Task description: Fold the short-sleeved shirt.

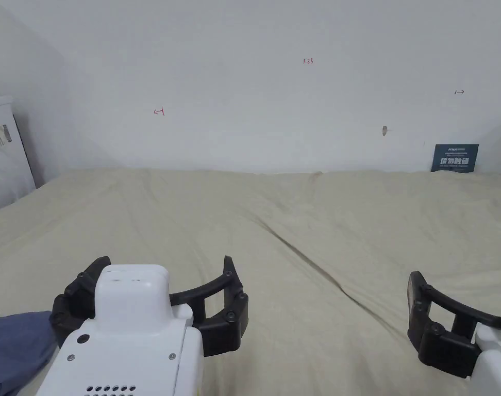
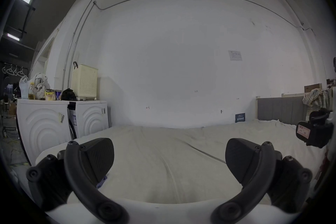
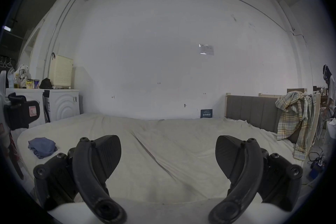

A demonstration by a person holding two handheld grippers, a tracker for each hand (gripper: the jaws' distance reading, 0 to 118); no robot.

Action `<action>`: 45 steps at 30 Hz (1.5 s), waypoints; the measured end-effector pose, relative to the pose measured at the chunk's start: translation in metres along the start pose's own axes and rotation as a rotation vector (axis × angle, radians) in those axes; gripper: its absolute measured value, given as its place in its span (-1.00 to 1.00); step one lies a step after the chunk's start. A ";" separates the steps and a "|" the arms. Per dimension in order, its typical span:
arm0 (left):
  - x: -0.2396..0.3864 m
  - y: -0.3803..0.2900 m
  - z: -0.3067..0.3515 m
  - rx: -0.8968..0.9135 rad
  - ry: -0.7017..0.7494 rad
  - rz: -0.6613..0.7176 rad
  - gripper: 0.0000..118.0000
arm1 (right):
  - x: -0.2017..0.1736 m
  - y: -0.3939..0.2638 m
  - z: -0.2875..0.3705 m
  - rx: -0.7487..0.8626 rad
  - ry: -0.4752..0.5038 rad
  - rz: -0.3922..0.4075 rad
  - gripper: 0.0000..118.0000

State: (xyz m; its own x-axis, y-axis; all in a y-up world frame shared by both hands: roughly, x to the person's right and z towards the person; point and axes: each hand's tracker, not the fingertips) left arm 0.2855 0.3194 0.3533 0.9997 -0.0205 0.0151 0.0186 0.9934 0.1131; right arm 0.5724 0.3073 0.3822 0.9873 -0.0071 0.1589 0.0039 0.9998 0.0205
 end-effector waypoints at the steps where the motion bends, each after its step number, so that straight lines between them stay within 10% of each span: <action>1: 0.000 -0.001 0.000 0.000 0.009 -0.007 1.00 | 0.000 0.001 0.000 -0.008 0.019 -0.012 0.81; 45: -0.006 -0.019 -0.014 -0.093 0.031 -0.087 1.00 | -0.044 0.001 -0.010 -0.072 -0.154 0.097 0.81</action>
State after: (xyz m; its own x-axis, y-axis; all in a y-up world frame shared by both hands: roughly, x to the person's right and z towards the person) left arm 0.2792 0.3023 0.3374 0.9942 -0.1054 -0.0219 0.1058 0.9942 0.0201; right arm 0.5307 0.3090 0.3657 0.9476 0.0916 0.3062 -0.0729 0.9947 -0.0720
